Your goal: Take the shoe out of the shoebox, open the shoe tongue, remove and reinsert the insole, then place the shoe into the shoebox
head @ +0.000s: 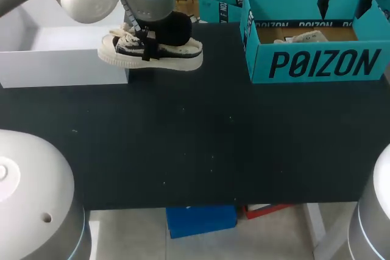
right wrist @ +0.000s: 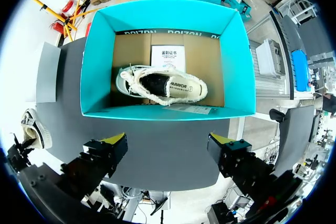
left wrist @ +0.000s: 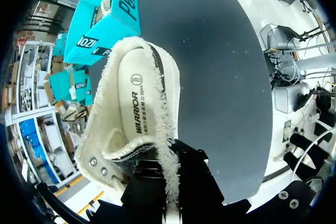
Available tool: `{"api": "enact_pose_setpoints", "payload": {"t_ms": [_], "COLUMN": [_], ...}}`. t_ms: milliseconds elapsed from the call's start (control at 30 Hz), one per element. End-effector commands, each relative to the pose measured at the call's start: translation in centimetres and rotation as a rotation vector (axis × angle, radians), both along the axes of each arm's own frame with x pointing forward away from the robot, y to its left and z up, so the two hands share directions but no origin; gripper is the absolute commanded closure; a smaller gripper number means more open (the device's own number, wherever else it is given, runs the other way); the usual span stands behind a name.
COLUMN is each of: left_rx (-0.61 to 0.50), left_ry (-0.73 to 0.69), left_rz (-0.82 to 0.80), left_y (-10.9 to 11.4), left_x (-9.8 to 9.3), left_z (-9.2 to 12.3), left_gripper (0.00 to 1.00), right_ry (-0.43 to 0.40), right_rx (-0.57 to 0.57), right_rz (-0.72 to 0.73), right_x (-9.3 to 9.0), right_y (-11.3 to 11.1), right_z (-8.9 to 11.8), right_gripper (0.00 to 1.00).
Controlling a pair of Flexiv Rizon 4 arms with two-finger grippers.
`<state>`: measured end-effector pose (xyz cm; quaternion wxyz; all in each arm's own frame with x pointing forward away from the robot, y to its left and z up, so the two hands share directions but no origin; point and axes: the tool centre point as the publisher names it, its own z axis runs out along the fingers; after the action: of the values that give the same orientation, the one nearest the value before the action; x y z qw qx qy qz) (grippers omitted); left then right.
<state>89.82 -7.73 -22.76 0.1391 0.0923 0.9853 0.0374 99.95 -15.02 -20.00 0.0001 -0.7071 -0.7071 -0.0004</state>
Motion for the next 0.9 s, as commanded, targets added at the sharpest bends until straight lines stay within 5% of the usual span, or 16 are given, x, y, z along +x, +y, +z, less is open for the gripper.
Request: {"api": "enact_pose_setpoints", "payload": {"t_ms": [33,667,900], "left_rx": [-0.018,-0.03,-0.035], "left_ry": [0.013,0.041,0.059], "left_rz": [-0.021,-0.026,0.02], "left_y": [-0.4,-0.1,-1.1], "left_x": [-0.6,-0.7,-1.8], "left_z": [0.0,0.4,-1.1], "left_gripper": [1.0,1.0,1.0], "right_ry": [0.001,0.001,0.001], "right_rx": [0.0,0.0,0.0], "right_rz": [0.0,0.0,0.0], "right_x": [0.0,0.0,0.0], "right_y": [0.0,0.0,0.0], "right_z": [0.0,0.0,0.0], "right_gripper": [0.0,0.0,0.0]}}
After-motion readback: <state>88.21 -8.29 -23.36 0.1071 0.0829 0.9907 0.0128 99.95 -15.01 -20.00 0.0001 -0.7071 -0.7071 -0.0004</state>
